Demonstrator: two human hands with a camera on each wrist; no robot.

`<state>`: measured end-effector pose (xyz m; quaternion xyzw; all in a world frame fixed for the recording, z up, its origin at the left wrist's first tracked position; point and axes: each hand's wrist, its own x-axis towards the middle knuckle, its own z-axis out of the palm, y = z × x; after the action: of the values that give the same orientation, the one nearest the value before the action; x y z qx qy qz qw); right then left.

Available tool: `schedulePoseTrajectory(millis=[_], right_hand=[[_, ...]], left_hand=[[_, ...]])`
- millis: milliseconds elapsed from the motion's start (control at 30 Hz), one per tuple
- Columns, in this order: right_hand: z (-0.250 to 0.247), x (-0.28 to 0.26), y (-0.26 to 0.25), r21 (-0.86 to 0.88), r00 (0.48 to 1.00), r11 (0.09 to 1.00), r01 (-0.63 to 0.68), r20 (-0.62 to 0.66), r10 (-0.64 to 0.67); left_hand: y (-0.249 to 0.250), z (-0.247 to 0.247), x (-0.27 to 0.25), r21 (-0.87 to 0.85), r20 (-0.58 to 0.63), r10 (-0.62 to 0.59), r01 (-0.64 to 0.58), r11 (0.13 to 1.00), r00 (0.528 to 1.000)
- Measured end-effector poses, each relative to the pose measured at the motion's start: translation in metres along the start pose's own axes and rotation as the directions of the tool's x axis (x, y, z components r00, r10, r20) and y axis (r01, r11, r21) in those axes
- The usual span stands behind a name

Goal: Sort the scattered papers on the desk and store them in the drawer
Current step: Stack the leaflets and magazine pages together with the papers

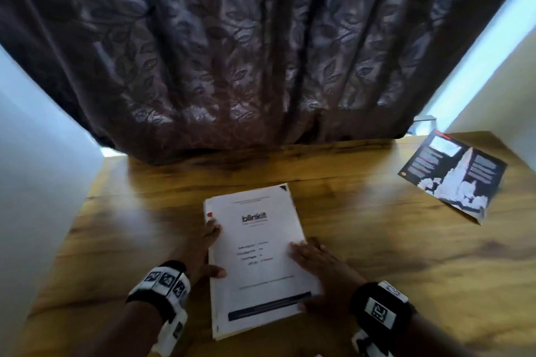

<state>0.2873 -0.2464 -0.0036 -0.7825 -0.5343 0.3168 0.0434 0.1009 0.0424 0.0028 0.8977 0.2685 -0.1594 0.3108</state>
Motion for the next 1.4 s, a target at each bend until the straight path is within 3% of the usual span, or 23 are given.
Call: schedulePoseTrajectory(millis=[67,133,267,400,467,600,733,900,967,1133,1267,1400], right_hand=[[-0.023,-0.023,0.018,0.222,0.995,0.973,-0.066,-0.056,0.080],[-0.043,-0.043,0.049,0.223,0.974,0.967,-0.124,-0.156,0.161],[-0.078,-0.084,0.161,0.249,0.823,0.906,-0.343,-0.385,0.418],[-0.107,-0.124,0.274,0.151,0.660,0.768,-0.622,-0.426,0.619],[-0.111,-0.133,0.313,0.127,0.627,0.720,-0.682,-0.405,0.666],[-0.107,-0.140,0.344,0.133,0.696,0.765,-0.630,-0.341,0.632],[-0.092,-0.150,0.319,0.061,0.786,0.869,-0.492,-0.397,0.473],[-0.046,-0.164,0.271,-0.005,0.887,0.968,-0.252,-0.402,0.228],[-0.029,-0.170,0.254,-0.037,0.896,0.983,-0.179,-0.418,0.147],[0.005,-0.177,0.254,-0.026,0.885,0.995,-0.098,-0.459,0.075],[0.000,-0.181,0.254,0.059,0.877,0.996,-0.060,-0.475,0.081],[-0.004,-0.183,0.260,0.174,0.900,0.985,-0.014,-0.428,0.089]], left_hand=[[0.015,-0.008,0.007,-0.025,-0.039,-0.067,0.066,0.997,0.997],[0.035,-0.016,0.013,0.018,-0.119,-0.051,0.053,0.998,0.992],[0.106,-0.006,0.039,0.132,-0.242,0.144,-0.114,0.985,0.960],[0.200,0.030,0.062,0.100,-0.202,0.231,-0.215,0.972,0.952],[0.239,0.049,0.071,0.024,-0.148,0.242,-0.241,0.970,0.959],[0.291,0.089,0.091,-0.177,-0.072,0.206,-0.216,0.960,0.976],[0.319,0.116,0.106,-0.207,-0.086,0.165,-0.180,0.962,0.983],[0.332,0.135,0.133,-0.274,-0.209,-0.021,-0.038,0.961,0.978],[0.336,0.139,0.139,-0.223,-0.241,-0.096,0.041,0.974,0.966],[0.342,0.150,0.139,-0.159,-0.170,-0.225,0.199,0.967,0.959],[0.343,0.151,0.144,-0.223,-0.199,-0.237,0.192,0.956,0.951],[0.348,0.143,0.135,-0.260,-0.147,-0.090,0.050,0.964,0.985]])
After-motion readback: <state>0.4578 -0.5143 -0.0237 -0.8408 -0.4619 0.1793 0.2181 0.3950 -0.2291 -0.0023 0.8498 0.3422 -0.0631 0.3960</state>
